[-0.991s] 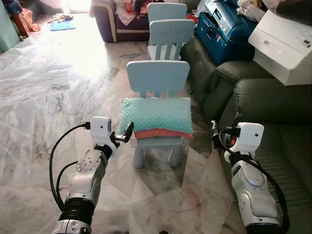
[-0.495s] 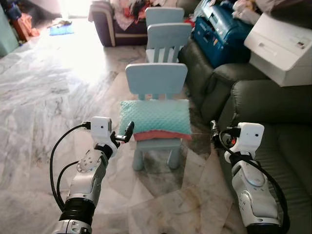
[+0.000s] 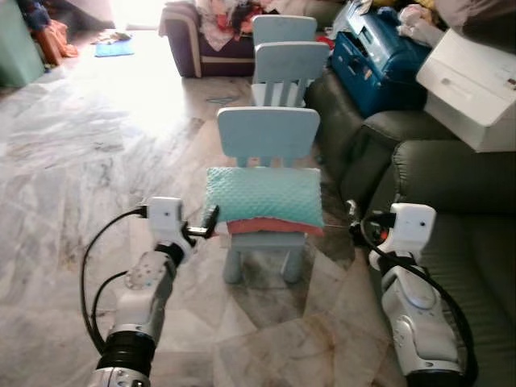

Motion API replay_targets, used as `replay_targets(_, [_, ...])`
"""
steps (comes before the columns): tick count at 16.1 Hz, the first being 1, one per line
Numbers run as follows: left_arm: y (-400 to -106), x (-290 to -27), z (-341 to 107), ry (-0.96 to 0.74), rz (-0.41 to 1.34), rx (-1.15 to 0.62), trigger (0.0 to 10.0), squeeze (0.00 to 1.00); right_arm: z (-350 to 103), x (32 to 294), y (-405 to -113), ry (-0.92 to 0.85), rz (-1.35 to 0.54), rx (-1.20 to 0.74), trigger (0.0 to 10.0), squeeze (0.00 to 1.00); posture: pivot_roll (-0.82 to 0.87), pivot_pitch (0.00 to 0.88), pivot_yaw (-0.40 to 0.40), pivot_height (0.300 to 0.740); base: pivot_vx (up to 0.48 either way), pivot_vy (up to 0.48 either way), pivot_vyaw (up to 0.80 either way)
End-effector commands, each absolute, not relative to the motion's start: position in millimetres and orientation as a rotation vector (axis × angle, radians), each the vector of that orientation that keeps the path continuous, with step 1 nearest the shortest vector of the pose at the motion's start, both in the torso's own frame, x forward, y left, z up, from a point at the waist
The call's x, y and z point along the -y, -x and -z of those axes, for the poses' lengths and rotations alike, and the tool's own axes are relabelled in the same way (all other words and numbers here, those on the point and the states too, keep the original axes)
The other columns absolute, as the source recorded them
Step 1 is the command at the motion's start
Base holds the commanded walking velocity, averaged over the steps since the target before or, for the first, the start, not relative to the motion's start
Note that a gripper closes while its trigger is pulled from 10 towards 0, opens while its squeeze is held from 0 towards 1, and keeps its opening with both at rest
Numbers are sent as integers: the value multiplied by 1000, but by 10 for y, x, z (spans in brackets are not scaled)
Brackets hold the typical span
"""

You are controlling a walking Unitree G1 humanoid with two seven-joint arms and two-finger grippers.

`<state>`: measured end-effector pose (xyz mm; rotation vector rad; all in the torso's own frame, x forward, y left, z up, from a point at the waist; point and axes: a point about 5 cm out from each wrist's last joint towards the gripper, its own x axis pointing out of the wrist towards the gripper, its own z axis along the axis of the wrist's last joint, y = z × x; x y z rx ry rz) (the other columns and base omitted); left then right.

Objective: Move the pillow to the sofa

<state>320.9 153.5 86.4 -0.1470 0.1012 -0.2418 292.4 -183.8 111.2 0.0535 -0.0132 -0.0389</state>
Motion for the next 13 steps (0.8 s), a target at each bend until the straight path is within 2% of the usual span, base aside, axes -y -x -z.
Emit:
replay_targets(1, [-3210, -1520, -891, 138, 252, -90, 10000, 0, -1121, 1854, -2914, -52, 42, 14, 10000, 0, -149, 74, -7, 740, 0, 0, 0])
replay_targets(3, [-3206, -1523, -889, 127, 253, -92, 10000, 0, -1113, 1851, -2910, -54, 41, 12, 10000, 0, -147, 75, -8, 740, 0, 0, 0])
replay_targets(5, [-3200, -1521, -884, 125, 257, -93, 10000, 0, -1112, 1846, -2912, -55, 39, 11, 10000, 0, -146, 76, -9, 740, 0, -124, -800])
replay_targets(10, [-3195, -1527, -879, 124, 252, -93, 10000, 0, -1111, 1846, -2916, -55, 39, 12, 10000, 0, -145, 78, -10, 740, 0, -367, -800])
replay_targets(13, [-3195, -1531, -878, 128, 247, -93, 10000, 0, -1112, 1846, -2916, -57, 39, 14, 10000, 0, -145, 78, -9, 740, 0, 0, 0])
